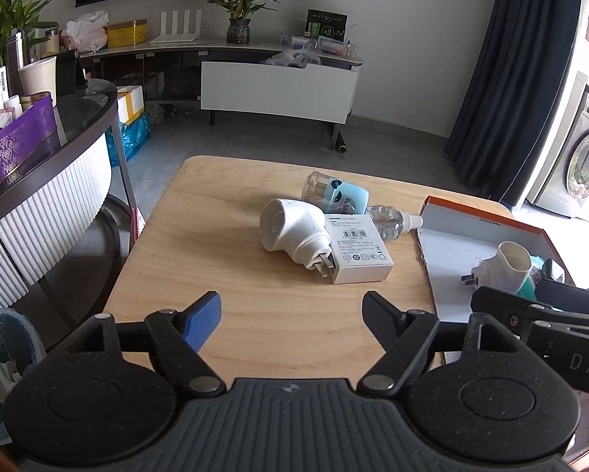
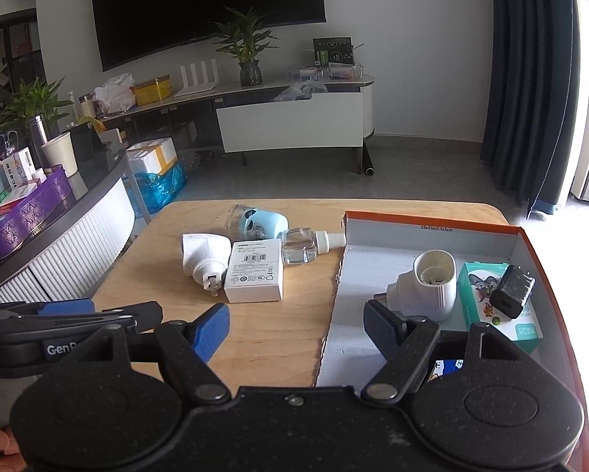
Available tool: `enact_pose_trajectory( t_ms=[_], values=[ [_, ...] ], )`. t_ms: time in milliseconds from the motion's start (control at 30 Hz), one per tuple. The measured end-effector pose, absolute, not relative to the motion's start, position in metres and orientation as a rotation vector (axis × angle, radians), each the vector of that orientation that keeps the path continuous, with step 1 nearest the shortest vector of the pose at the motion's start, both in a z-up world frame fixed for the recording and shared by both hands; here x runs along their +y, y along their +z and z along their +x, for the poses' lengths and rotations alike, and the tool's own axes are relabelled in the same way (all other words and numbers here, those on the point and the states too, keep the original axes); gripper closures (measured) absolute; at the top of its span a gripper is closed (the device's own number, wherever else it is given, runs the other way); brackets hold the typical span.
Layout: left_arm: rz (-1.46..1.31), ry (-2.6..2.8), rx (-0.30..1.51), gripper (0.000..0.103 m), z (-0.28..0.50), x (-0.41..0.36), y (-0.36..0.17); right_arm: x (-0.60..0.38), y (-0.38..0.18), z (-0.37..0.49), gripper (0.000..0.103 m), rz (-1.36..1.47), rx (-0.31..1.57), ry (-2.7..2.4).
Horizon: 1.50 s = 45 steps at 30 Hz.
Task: Organize rigid objects
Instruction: 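Move both open tools back from the tray toward the remaining table items, then grasp the white plug-in device with left tool while right tool grasps the white product box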
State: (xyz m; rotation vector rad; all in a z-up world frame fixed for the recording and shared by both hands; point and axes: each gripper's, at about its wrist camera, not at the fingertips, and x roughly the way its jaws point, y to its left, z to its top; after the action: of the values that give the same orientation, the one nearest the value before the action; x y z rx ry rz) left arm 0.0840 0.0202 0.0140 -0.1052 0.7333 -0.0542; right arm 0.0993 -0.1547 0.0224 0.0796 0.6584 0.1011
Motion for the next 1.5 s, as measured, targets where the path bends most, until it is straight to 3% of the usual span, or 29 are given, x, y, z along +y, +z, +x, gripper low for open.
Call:
enact_pose_trajectory(
  t_ms=[433, 700, 1067, 1167, 1233, 1500],
  values=[
    [-0.145, -0.035, 0.771, 0.004, 0.157, 0.023, -0.012, -0.163, 0.013, 0.119, 0.014, 0.119, 0.670, 0.115],
    [-0.099, 0.000, 0.809, 0.000, 0.201, 0.018, -0.033, -0.170, 0.003, 0.135, 0.014, 0.142, 0.688, 0.121],
    [-0.117, 0.011, 0.779, 0.000, 0.203, 0.035, -0.040, -0.170, -0.005, 0.155, 0.014, 0.153, 0.703, 0.146],
    [-0.087, -0.015, 0.753, 0.009, 0.206, 0.031, -0.041, -0.165, -0.006, 0.162, 0.014, 0.143, 0.711, 0.156],
    [-0.045, -0.052, 0.738, 0.033, 0.205, 0.026, -0.040, -0.162, -0.006, 0.167, 0.014, 0.138, 0.719, 0.161],
    [-0.057, -0.032, 0.751, 0.035, 0.179, 0.043, -0.033, -0.142, -0.016, 0.200, 0.014, 0.126, 0.776, 0.196]
  ],
)
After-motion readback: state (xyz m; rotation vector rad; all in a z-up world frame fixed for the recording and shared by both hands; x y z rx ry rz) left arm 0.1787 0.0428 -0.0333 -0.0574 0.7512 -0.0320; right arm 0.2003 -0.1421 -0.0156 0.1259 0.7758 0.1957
